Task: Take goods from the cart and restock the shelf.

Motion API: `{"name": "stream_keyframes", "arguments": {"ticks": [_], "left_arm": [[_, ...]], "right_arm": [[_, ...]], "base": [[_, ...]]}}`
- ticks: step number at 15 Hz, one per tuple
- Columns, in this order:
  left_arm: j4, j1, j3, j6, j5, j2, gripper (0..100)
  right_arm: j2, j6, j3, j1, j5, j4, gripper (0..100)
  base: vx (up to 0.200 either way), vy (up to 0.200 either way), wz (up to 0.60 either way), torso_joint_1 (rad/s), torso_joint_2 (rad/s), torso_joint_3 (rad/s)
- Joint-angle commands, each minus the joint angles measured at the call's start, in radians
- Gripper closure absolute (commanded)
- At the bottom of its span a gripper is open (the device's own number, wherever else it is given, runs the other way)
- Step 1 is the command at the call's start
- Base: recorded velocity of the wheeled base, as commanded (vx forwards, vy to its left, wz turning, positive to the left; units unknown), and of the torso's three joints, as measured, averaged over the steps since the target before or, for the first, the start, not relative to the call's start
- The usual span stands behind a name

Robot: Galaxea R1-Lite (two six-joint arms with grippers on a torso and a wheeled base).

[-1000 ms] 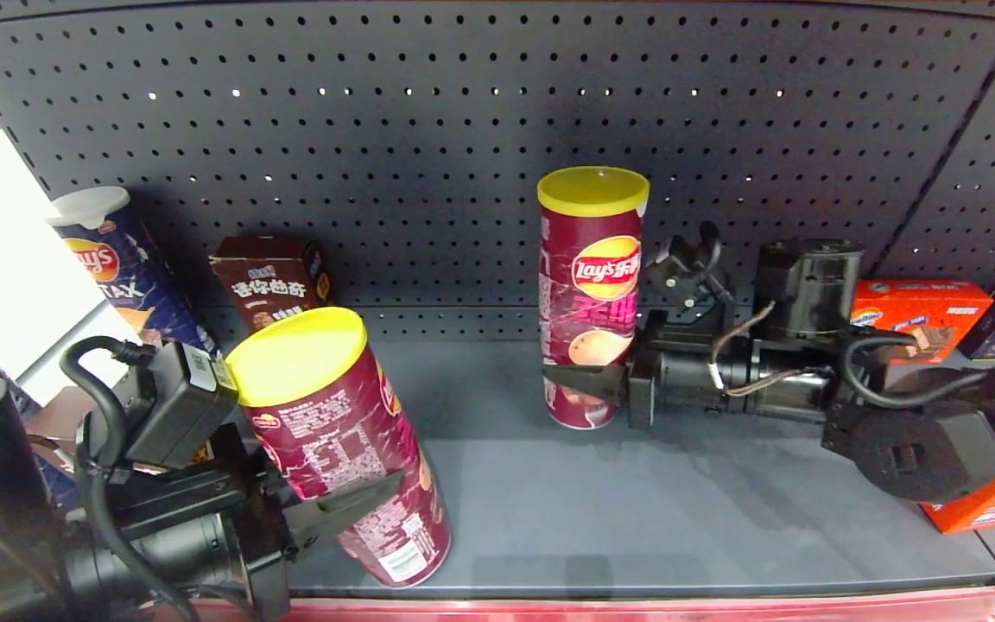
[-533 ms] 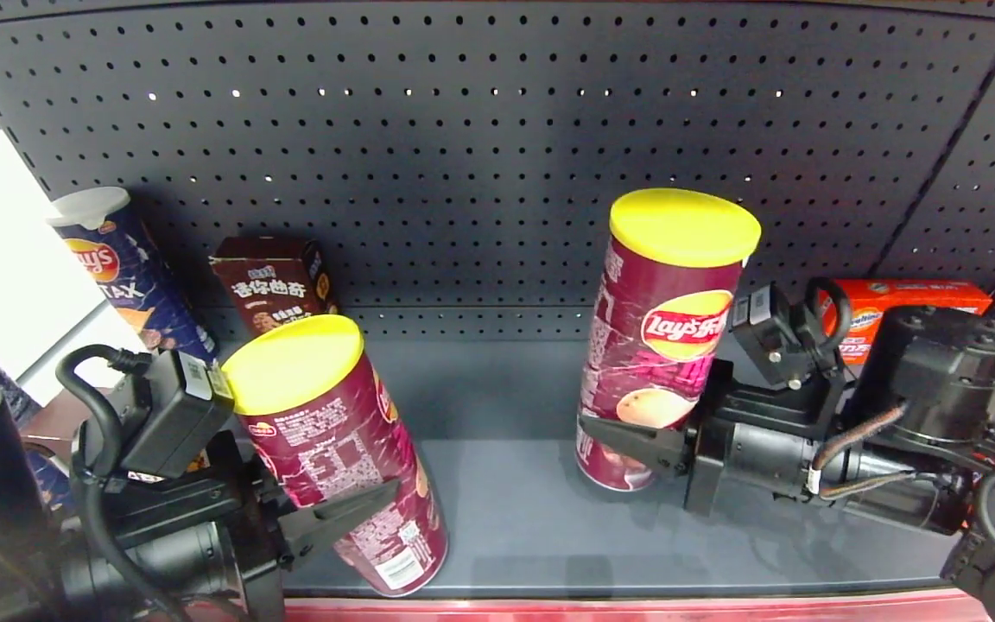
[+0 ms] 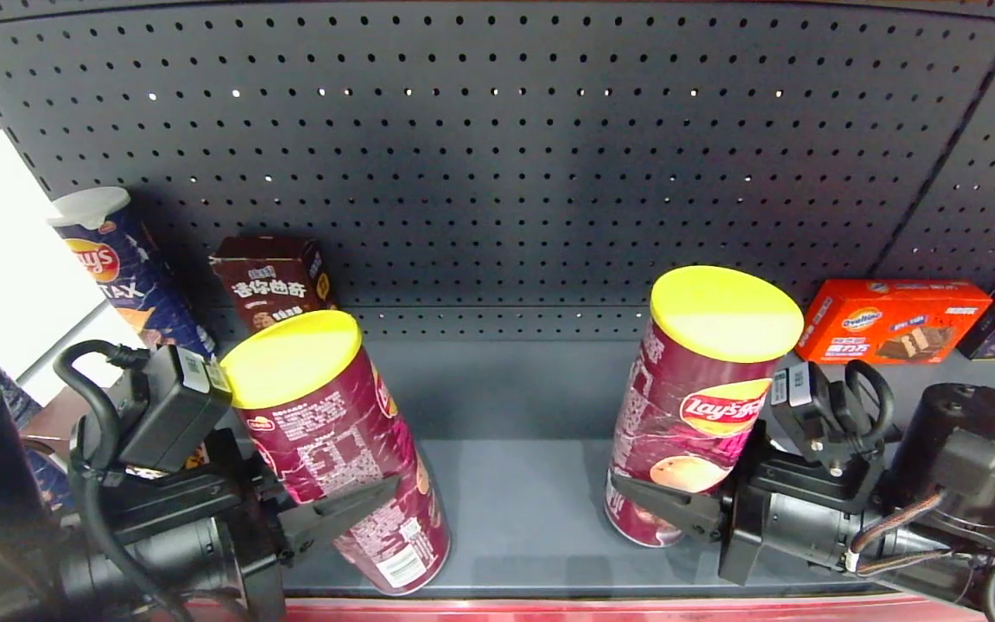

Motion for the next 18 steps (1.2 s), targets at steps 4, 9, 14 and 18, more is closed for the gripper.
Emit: {"name": "stream_keyframes", "arguments": {"ticks": [4, 9, 14, 18], "left_arm": [[0.000, 0.000, 0.006, 0.000, 0.001, -0.002, 100], [0.000, 0.000, 0.006, 0.000, -0.001, 0.000, 100], [-0.002, 0.000, 0.009, 0.000, -0.001, 0.000, 100], [-0.002, 0.000, 0.009, 0.000, -0.001, 0.000, 100]], "right_arm": [[0.077, -0.001, 0.004, -0.002, 0.000, -0.029, 100], [0.094, 0.001, -0.008, 0.000, 0.001, -0.031, 100], [0.134, -0.001, -0.036, 0.009, 0.001, -0.032, 100], [0.158, -0.002, -0.042, 0.017, 0.001, -0.052, 100]], "base": [[0.000, 0.000, 0.00, 0.000, 0.00, 0.000], [0.000, 0.000, 0.00, 0.000, 0.00, 0.000], [0.000, 0.000, 0.00, 0.000, 0.00, 0.000], [0.000, 0.000, 0.00, 0.000, 0.00, 0.000]]}}
